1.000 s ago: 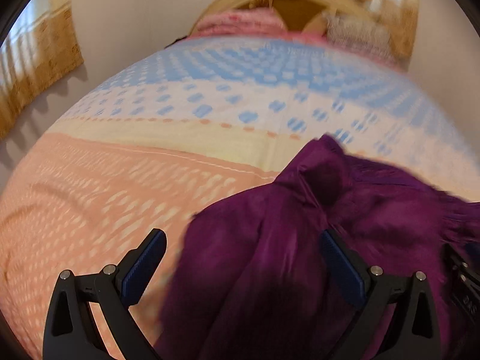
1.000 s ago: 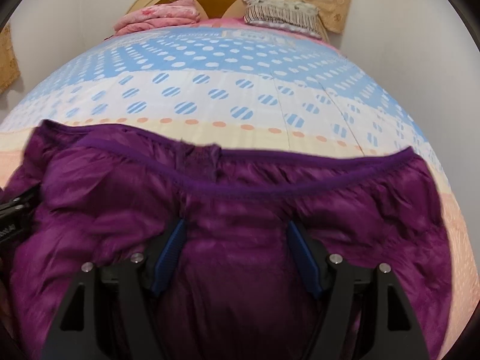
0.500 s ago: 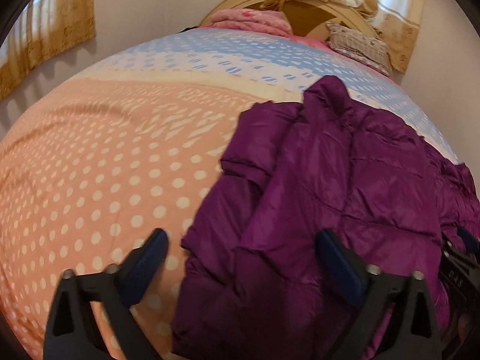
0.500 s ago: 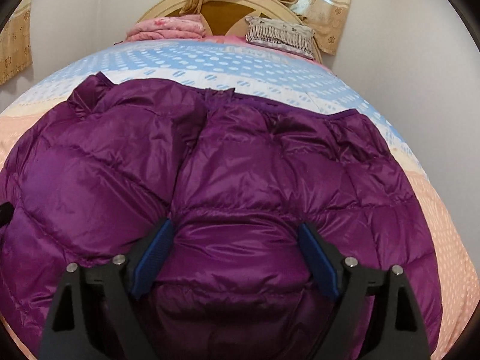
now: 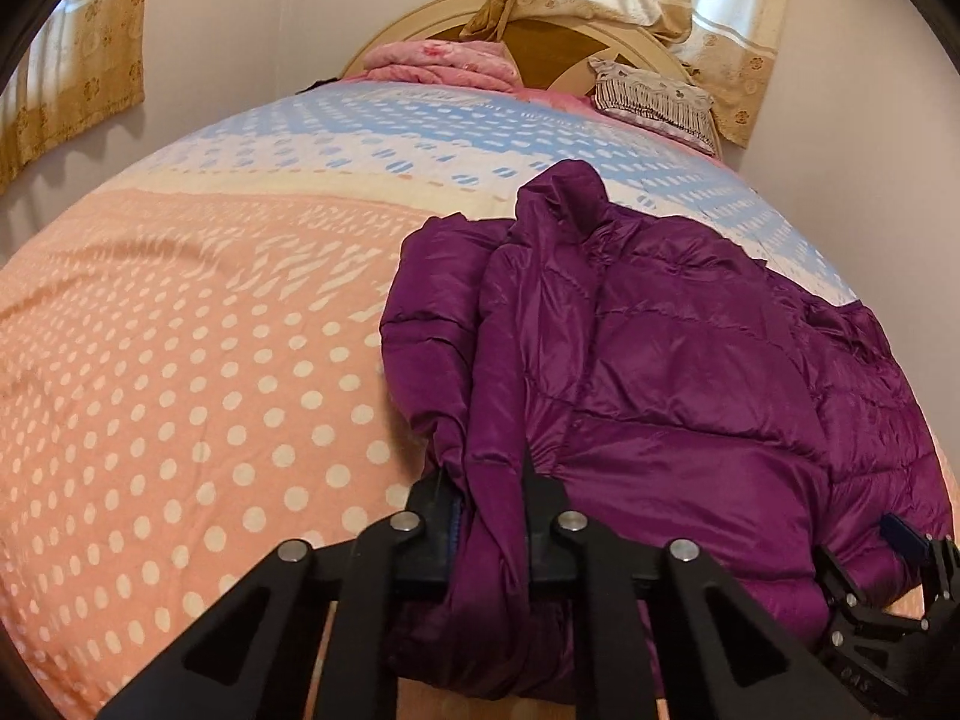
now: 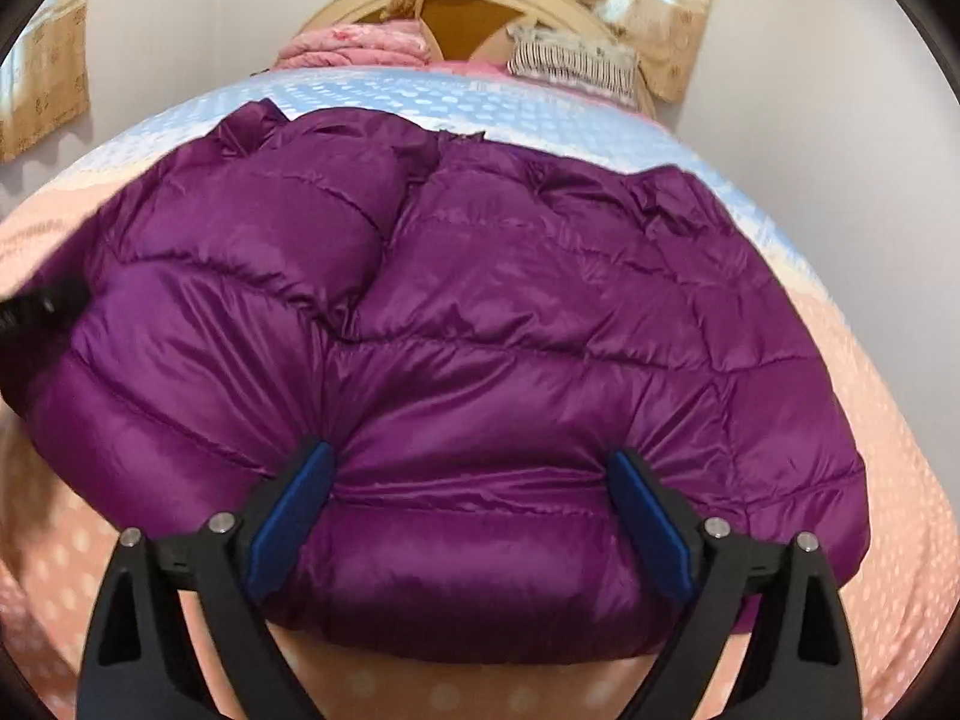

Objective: Fold large clothes

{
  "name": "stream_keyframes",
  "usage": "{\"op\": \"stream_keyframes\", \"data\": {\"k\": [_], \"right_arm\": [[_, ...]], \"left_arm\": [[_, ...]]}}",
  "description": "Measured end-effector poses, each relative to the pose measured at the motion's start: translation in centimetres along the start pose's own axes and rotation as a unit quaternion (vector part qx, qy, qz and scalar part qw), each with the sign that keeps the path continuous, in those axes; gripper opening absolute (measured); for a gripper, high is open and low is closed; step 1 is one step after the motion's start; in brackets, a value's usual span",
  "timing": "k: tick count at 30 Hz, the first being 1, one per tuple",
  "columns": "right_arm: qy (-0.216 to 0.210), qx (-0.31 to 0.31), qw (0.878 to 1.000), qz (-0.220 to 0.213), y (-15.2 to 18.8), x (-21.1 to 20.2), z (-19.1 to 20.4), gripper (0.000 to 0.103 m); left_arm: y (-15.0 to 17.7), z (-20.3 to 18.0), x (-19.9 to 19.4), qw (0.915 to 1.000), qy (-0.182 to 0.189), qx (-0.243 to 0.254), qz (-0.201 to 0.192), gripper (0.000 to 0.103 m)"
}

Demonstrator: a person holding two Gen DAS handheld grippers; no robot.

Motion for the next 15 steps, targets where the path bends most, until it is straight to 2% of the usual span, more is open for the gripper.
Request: {"op": "stream_keyframes", "data": {"k": [3,10,13,15], "right_arm": [[0.001,0.001,1.0,0.014,-0.1,0.0,0.1,0.096],[-0.004,0.003,1.0,0.014,0.3,-0.3,-0.2,0.094],[-0.03,-0.01,0.999,0.007,0.3,-0.5,1.2,0.094],[-0.071,-0.023,0.997,0.001,0.0,-1.2,2.4,0.094]], "left_arm": [[0.2,0.3,-0.9,1.0,0.002,-0.005,-0.004,0.009],[1.3,2.0,-4.8,0.9995,0.006,-0.021,-0.024,0.008],[1.4,4.1,-6.9,0.999,-0.011,-0.028,-0.034,0.008],[0.9,5.1,-8.1,0.9981,-0.026,-0.031,-0.045,0.008]]}}
Point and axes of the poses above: each gripper's, at about its wrist camera, not at the fingertips, and x roughly the way its jaws point, z to its left, y to its underside, the point moved 8 cm from there along x, roughly the way its jaws point, and after that the axes turned 9 degrees about z, right-handed, at the moved point
